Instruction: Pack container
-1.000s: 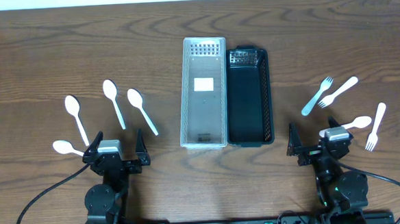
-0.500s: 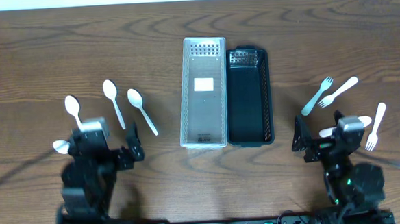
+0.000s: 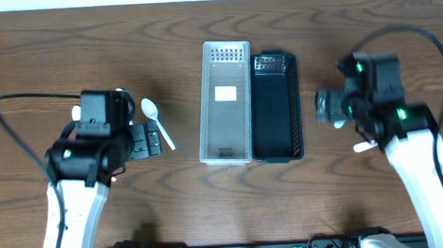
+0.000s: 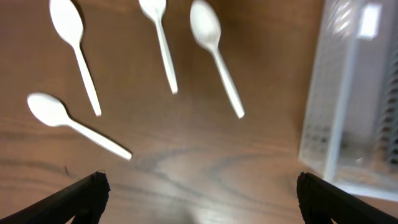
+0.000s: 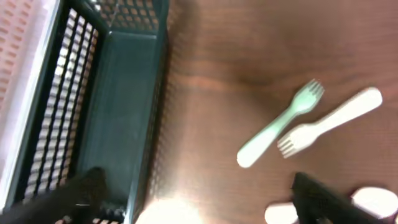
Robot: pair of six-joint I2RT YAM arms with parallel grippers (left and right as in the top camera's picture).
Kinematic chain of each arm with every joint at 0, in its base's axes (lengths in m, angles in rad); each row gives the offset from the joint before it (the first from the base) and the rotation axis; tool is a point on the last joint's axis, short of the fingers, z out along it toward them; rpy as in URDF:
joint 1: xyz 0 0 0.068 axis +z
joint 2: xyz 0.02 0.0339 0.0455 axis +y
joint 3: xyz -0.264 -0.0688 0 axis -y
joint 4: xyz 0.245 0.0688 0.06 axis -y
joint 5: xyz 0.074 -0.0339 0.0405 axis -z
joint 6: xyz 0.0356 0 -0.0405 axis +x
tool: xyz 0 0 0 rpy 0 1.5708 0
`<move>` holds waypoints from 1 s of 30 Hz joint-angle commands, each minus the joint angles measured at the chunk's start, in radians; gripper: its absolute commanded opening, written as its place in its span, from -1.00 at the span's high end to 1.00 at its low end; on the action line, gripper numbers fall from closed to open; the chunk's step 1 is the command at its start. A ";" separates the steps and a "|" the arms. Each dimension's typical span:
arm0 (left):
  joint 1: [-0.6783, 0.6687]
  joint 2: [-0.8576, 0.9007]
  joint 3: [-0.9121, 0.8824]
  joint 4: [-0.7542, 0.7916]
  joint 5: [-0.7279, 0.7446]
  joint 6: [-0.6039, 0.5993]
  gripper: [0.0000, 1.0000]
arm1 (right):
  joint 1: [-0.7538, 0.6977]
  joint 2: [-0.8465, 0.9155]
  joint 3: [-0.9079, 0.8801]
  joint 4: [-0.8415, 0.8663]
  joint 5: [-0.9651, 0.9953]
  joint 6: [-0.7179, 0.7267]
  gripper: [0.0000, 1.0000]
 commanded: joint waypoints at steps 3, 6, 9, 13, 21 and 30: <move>-0.002 0.059 0.021 -0.017 0.010 -0.002 -0.96 | -0.016 0.181 0.050 0.046 0.047 0.039 0.42; -0.002 0.072 0.021 -0.016 0.010 -0.002 -0.96 | -0.016 0.263 0.050 0.069 0.073 0.079 0.55; -0.002 0.075 0.021 -0.016 0.010 -0.002 -0.96 | -0.012 0.333 0.050 0.077 0.073 0.079 0.66; -0.002 0.075 0.021 -0.016 0.010 -0.002 -0.96 | -0.004 0.392 0.050 0.086 0.063 0.079 0.64; -0.002 0.076 0.021 -0.013 0.010 -0.002 -0.96 | 0.013 0.421 0.050 0.105 -0.172 0.008 0.43; -0.002 0.078 0.021 -0.013 0.010 -0.002 -0.96 | 0.013 0.421 0.050 0.112 -0.336 -0.066 0.38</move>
